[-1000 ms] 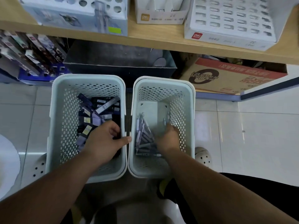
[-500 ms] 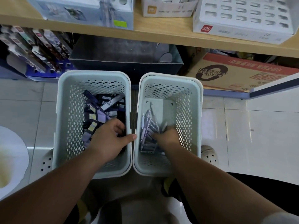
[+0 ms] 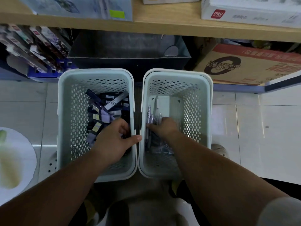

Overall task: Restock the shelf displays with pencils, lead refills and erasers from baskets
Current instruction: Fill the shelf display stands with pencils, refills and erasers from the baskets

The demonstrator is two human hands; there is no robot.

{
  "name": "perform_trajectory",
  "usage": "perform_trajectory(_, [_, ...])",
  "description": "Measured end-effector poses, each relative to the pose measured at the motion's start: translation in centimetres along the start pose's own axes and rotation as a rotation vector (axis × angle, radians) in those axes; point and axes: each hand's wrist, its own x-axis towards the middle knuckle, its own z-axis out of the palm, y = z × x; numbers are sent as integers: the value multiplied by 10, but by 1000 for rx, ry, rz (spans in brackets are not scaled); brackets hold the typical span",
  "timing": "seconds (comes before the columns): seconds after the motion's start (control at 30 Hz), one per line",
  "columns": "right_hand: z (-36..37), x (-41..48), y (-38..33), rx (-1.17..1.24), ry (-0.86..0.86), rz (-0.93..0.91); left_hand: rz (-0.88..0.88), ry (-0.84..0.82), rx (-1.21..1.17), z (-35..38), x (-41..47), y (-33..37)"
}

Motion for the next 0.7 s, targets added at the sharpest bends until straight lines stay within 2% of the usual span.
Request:
perform_trajectory(0.23, [3,5,-3,-96,-14,-85,0,-65,0,-1,4,2])
perform_trajectory(0.43, [11,5,-4,30,-109,-127,35,-91,10,-1,6,1])
perform_trajectory(0.7, [3,9,3,146,-225,-93,51,-98,-4,-1,7,-1])
